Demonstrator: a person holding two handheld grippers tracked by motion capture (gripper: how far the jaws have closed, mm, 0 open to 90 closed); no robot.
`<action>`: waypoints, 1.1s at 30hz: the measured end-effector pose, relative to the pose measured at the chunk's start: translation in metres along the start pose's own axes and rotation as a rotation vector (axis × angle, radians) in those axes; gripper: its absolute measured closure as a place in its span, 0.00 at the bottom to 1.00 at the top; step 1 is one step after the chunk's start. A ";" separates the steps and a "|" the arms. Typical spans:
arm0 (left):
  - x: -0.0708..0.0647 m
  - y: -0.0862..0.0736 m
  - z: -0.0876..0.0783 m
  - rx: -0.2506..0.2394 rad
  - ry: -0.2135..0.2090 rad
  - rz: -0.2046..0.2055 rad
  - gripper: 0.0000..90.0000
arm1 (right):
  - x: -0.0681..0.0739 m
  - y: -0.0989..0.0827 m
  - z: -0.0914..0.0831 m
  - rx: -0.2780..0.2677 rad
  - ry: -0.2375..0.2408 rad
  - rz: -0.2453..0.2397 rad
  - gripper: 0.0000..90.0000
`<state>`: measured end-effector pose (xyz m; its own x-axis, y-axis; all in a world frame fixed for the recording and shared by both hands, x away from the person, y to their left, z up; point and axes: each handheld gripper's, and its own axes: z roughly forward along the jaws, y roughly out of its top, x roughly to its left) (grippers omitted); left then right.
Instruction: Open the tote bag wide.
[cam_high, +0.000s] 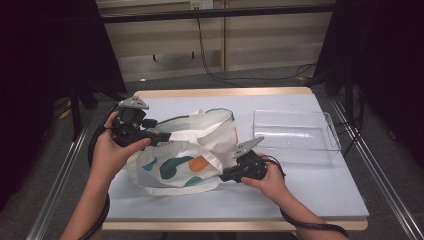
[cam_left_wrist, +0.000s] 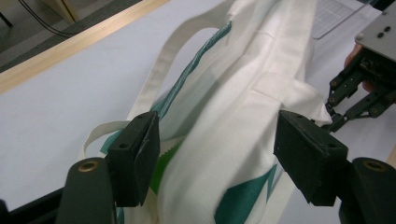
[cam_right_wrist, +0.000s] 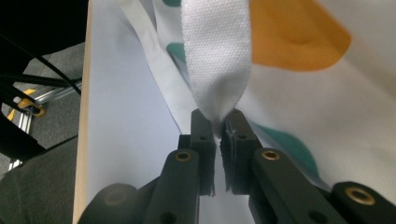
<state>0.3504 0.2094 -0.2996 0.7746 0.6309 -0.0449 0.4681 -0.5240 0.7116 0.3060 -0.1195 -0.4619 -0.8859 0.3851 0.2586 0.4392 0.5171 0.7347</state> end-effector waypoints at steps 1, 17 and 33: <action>0.000 0.000 0.000 0.000 0.000 0.000 0.38 | 0.000 0.000 0.000 0.000 0.000 0.000 0.93; 0.021 -0.004 0.025 0.067 0.040 -0.027 0.55 | -0.003 -0.014 -0.007 -0.005 0.008 0.014 0.93; 0.018 0.000 0.015 0.042 0.072 0.008 0.58 | -0.005 -0.020 -0.009 -0.014 0.005 0.027 0.93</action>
<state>0.3705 0.2121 -0.3103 0.7464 0.6654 0.0120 0.4809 -0.5516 0.6815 0.3001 -0.1392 -0.4724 -0.8746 0.3949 0.2813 0.4606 0.4961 0.7360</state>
